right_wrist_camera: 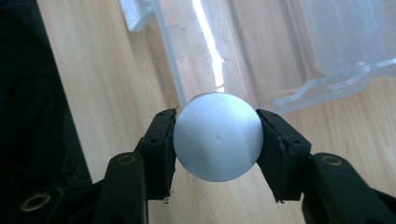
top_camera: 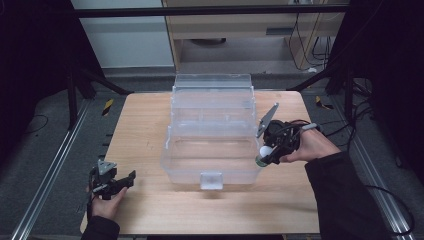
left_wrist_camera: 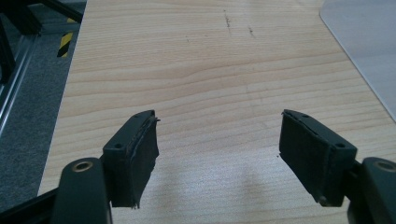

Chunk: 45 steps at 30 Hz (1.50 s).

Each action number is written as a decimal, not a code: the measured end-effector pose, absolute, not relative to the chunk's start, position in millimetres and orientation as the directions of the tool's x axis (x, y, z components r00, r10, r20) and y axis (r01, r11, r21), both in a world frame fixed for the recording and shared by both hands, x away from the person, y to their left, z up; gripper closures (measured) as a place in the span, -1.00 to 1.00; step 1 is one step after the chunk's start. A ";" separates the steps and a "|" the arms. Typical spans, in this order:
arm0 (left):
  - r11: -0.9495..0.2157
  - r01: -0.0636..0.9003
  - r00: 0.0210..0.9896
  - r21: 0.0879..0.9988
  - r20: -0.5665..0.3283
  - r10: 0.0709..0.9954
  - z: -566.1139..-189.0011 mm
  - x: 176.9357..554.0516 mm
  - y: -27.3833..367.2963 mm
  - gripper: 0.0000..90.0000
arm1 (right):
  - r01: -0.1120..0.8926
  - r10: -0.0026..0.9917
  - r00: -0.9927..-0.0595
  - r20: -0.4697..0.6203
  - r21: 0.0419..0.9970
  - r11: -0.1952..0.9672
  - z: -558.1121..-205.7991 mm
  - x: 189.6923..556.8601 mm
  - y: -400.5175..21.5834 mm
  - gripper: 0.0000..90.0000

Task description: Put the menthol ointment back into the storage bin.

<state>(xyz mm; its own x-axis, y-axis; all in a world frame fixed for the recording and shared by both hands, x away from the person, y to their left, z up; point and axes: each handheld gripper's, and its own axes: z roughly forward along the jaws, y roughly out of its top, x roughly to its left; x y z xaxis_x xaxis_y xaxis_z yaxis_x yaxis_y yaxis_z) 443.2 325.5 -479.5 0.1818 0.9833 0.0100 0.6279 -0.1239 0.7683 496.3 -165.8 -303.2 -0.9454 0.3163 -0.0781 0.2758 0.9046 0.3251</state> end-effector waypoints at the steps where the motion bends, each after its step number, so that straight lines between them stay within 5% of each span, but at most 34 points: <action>1: -0.124 0.628 0.182 0.769 0.011 0.983 -479.4 443.3 325.4 -0.39 | 0.277 0.318 -0.945 -0.078 0.324 0.905 -303.6 498.7 -163.5 0.12; 45: -0.134 0.629 0.188 0.766 0.017 0.982 -479.9 444.4 325.6 -0.38 | 0.279 0.300 -0.953 -0.037 0.279 0.919 -380.8 537.5 -138.3 0.12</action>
<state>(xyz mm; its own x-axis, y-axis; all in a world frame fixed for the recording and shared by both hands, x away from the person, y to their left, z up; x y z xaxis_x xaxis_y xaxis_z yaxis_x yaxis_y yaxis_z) 444.4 325.6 -479.9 0.1877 0.9821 0.0172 0.6286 -0.1335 0.7662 537.5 -138.3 -380.8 -0.9531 0.3005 -0.0374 0.2787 0.9188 0.2794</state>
